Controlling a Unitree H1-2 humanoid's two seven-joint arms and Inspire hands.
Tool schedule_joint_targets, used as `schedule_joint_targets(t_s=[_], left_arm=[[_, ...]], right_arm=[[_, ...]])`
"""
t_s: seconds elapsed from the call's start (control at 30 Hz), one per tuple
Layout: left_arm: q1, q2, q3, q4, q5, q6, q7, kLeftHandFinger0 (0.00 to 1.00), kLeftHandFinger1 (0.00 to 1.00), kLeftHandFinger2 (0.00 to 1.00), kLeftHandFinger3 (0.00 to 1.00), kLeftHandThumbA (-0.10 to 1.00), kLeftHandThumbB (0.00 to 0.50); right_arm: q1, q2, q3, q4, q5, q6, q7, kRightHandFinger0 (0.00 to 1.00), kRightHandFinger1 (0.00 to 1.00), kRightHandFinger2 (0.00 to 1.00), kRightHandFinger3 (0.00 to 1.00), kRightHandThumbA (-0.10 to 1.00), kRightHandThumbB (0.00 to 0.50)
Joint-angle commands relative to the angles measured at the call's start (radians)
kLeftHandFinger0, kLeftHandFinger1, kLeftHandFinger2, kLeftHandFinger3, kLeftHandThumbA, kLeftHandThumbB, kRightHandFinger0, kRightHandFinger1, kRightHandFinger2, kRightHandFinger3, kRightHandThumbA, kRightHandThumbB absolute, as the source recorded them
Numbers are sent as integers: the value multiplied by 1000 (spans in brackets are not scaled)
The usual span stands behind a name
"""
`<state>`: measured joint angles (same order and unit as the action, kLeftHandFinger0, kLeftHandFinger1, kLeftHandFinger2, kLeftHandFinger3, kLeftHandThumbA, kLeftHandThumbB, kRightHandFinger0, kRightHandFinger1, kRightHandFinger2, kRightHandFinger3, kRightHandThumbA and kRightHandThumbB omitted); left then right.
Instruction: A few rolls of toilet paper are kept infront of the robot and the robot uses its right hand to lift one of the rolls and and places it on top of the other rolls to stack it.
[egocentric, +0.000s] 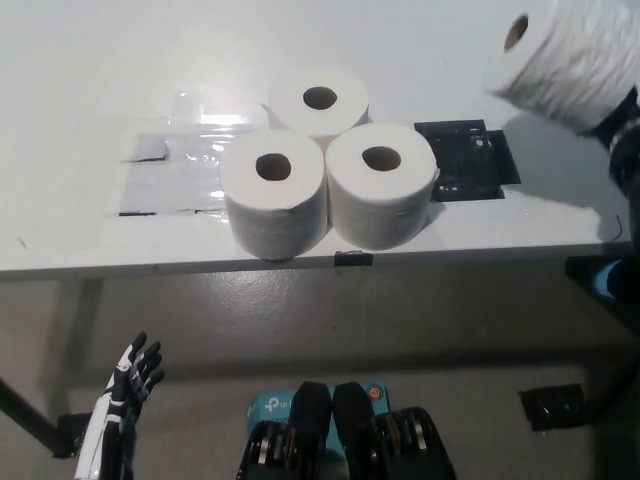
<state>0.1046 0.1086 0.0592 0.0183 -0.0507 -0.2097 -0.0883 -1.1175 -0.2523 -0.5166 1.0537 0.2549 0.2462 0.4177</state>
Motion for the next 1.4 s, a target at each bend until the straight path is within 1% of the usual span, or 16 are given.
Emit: schedule_joint_targets(t_s=[0.0,0.07,0.23,0.4,0.47,0.5,0.57,0.73,0.9,1.0,1.03,1.1,1.17,1.2,1.27,1.37], left_arm=[[-1,11,9,-17,-3,-27,5,1000,1000,1000,1000,1000,106],[-1,11,8,-16,-5,-30,2,1000,1000,1000,1000,1000,108],[-1,16,7,-15,-10,-32,-4,1000,1000,1000,1000,1000,94],[-2,10,5,-15,5,-31,6,1000,1000,1000,1000,1000,108],[-2,12,4,-13,4,-37,3,1000,1000,1000,1000,1000,100],[-1,13,3,-13,-2,-36,-2,1000,1000,1000,1000,1000,87],[-3,12,3,-14,-2,-34,-1,1000,1000,1000,1000,1000,88],[-6,12,0,-17,1,-28,-2,1000,1000,1000,1000,1000,97],[-9,12,0,-21,1,-27,-1,1000,1000,1000,1000,1000,95],[-12,13,0,-25,7,-20,2,1000,1000,1000,1000,1000,98],[-12,14,0,-25,7,-22,1,1000,1000,1000,1000,1000,97],[-17,15,1,-26,4,-20,0,1000,1000,1000,1000,1000,98],[-20,15,2,-26,0,-17,-1,1000,1000,1000,1000,1000,101],[-20,16,2,-27,0,-15,-2,1000,1000,1000,1000,1000,95],[-20,18,0,-29,6,-14,-2,1000,1000,1000,1000,1000,97],[-20,21,-1,-25,8,-22,-4,1000,1000,1000,1000,1000,80]], right_arm=[[-80,-9,41,-98,63,94,28,0,0,0,0,965,62],[-77,-5,65,-131,57,102,19,0,0,0,0,998,45],[-87,-3,143,-164,32,110,8,0,0,0,0,999,48],[-110,4,251,-142,-41,67,-44,0,0,0,0,923,32],[-124,12,289,-108,-53,53,-60,0,0,0,0,848,33],[-131,19,316,-99,-76,49,-82,0,0,0,0,839,54],[-142,29,363,-77,-106,29,-90,0,0,0,0,870,48],[-162,52,409,-10,-107,-28,-82,0,0,0,0,856,27],[-186,89,417,42,-102,-31,-108,0,0,0,0,825,95],[-199,105,407,61,-92,-45,-111,0,0,0,0,842,183],[-201,106,409,64,-94,-47,-111,0,0,0,0,851,193],[-216,111,415,85,-105,-44,-129,0,0,0,0,860,190],[-224,113,424,101,-116,-55,-132,0,0,0,0,874,142],[-226,113,427,105,-118,-56,-133,0,0,0,0,869,137],[-230,109,433,112,-123,-66,-131,0,0,0,0,850,140],[-235,104,448,115,-139,-84,-128,0,0,0,0,873,171]])
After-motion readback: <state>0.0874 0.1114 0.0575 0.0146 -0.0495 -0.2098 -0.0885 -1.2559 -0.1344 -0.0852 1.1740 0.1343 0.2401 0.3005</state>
